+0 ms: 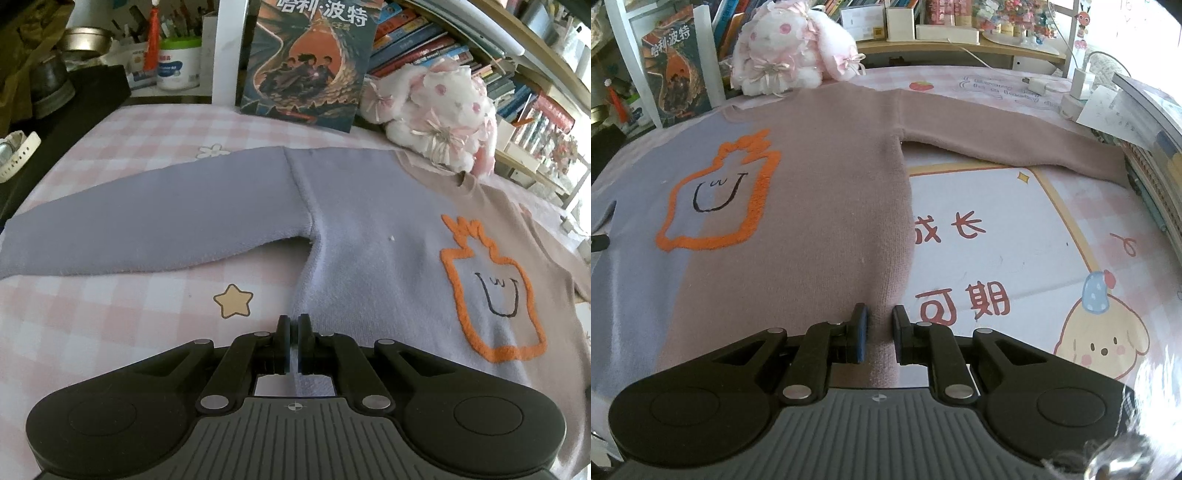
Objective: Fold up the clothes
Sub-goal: 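Pull the lavender body with the left gripper while the right gripper pulls the mauve body, then open both grippers and release the sweater body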
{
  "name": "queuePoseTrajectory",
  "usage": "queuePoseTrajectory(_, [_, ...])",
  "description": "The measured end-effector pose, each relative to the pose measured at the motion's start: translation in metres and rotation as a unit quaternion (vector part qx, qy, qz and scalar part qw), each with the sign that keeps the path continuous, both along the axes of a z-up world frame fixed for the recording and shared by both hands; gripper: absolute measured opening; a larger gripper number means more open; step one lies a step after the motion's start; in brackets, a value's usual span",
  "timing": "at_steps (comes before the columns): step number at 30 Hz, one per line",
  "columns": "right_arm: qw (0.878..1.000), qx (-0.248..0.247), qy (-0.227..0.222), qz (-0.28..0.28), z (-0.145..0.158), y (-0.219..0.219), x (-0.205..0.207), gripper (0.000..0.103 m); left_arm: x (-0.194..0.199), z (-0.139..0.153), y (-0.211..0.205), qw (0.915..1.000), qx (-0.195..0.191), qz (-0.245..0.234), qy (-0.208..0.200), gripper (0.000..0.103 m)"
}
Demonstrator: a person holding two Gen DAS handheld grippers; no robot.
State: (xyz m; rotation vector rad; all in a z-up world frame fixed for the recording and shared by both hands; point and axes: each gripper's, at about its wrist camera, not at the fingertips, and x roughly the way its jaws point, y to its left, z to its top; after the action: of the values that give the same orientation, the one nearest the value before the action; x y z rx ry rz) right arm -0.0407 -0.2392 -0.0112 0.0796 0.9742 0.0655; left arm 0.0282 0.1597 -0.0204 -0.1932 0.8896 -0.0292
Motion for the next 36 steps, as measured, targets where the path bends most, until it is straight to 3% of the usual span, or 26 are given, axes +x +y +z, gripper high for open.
queuePoseTrajectory(10, [1.000, -0.004, -0.007, 0.002, -0.002, -0.001, -0.002, 0.014, -0.005, -0.001, -0.003, 0.9998, 0.015, -0.004, -0.012, 0.006])
queuePoseTrajectory(18, [1.000, -0.001, -0.012, 0.008, -0.002, -0.004, -0.004, 0.018, -0.052, 0.021, -0.035, 0.9975, 0.025, -0.013, -0.065, 0.011])
queuePoseTrajectory(23, [1.000, -0.007, -0.022, 0.020, -0.003, -0.005, -0.008, 0.022, -0.085, 0.033, -0.068, 0.9959, 0.036, -0.007, -0.083, 0.036])
queuePoseTrajectory(29, [0.999, 0.000, -0.029, 0.025, -0.004, -0.011, -0.010, 0.034, -0.110, 0.035, -0.098, 0.9961, 0.042, -0.011, -0.077, 0.048])
queuePoseTrajectory(31, [0.999, -0.006, -0.034, 0.026, -0.005, -0.011, -0.013, 0.046, -0.116, 0.034, -0.105, 0.9964, 0.042, -0.006, -0.074, 0.055])
queuePoseTrajectory(33, [0.999, -0.008, -0.038, 0.027, -0.006, -0.012, -0.015, 0.047, -0.123, 0.033, -0.111, 0.9962, 0.048, 0.001, -0.072, 0.064])
queuePoseTrajectory(35, [0.999, -0.009, -0.041, 0.029, -0.007, -0.014, -0.017, 0.055, -0.128, 0.033, -0.116, 0.9957, 0.056, 0.009, -0.073, 0.071])
queuePoseTrajectory(36, [0.999, -0.009, -0.040, 0.027, -0.008, -0.015, -0.016, 0.064, -0.130, 0.033, -0.119, 0.9954, 0.060, 0.012, -0.073, 0.072])
